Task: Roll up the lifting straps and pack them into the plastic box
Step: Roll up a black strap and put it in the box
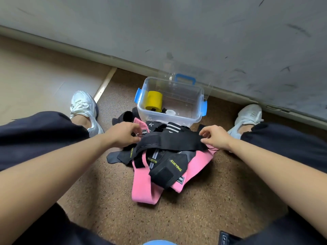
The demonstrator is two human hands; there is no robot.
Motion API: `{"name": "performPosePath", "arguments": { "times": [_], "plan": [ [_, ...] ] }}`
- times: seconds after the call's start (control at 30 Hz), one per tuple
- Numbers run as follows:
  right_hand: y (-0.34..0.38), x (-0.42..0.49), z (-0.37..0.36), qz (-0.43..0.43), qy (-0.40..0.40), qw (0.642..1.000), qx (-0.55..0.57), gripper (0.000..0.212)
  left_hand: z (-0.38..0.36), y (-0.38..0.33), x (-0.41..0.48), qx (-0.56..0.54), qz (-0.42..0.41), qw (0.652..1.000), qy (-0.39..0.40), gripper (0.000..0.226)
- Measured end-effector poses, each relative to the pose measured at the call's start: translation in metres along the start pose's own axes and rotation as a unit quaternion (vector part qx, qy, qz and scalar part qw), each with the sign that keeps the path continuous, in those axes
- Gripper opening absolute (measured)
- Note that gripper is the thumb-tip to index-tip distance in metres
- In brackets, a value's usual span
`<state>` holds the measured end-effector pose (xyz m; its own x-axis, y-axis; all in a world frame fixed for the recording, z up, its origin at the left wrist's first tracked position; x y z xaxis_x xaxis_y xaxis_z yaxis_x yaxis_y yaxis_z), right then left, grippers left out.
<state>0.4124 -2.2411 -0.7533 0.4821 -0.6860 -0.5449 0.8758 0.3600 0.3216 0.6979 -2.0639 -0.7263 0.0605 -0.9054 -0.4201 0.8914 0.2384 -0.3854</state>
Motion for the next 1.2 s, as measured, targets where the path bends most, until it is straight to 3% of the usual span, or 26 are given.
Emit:
{"name": "performPosePath", "arguments": {
  "times": [0.17,0.3,0.43,0.57,0.63,0.73,0.8,0.93,1.03,1.1,1.2],
  "plan": [
    [-0.003,0.01,-0.02,-0.012,0.012,1.0,-0.013,0.039,-0.03,0.026,0.012,-0.073,0.057,0.995,0.018,0.028],
    [0.031,0.018,-0.035,0.056,0.019,0.998,-0.019,0.042,-0.06,0.022,0.022,-0.172,0.072,0.982,0.017,0.058],
    [0.07,0.026,-0.053,0.111,0.038,0.993,-0.025,0.056,-0.083,0.013,0.033,-0.108,0.084,0.99,0.031,0.078],
    [0.104,0.031,-0.077,0.123,0.081,0.989,-0.008,0.07,-0.083,0.003,0.039,-0.062,0.063,0.995,0.049,0.057],
    [0.122,0.031,-0.085,0.152,0.086,0.984,-0.025,0.058,-0.08,-0.001,0.041,-0.104,0.034,0.993,0.052,0.032],
    [0.136,0.03,-0.078,0.187,0.071,0.979,-0.038,0.021,-0.078,-0.006,0.041,-0.221,0.005,0.972,0.075,0.027],
    [0.129,0.03,-0.066,0.186,0.096,0.978,0.002,0.022,-0.073,-0.005,0.038,-0.23,-0.007,0.969,0.085,0.026],
    [0.077,0.039,-0.015,0.136,0.062,0.988,0.039,0.032,-0.06,0.015,0.033,-0.185,-0.009,0.979,0.086,0.024],
    [0.032,0.039,0.016,0.08,0.03,0.996,0.024,0.023,-0.058,0.02,0.027,-0.18,0.0,0.979,0.1,0.027],
    [0.012,0.034,0.027,0.049,0.031,0.998,0.006,0.021,-0.055,0.013,0.025,-0.23,0.002,0.97,0.073,0.028],
    [-0.007,0.022,0.033,-0.01,0.048,0.993,-0.109,0.017,-0.039,-0.002,0.026,-0.282,-0.012,0.959,-0.003,0.007]
  ]
}}
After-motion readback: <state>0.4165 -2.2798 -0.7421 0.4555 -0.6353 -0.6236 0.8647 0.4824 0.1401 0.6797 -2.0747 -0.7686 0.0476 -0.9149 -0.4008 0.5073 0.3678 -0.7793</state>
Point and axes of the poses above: each hand's wrist, its own x-axis towards the middle knuckle, its own z-axis out of the back of the hand, y = z × x, the point moved 8 cm from there along x, towards the middle knuckle, and after that the axes turned 6 degrees about -z, right-handed, at the moved point
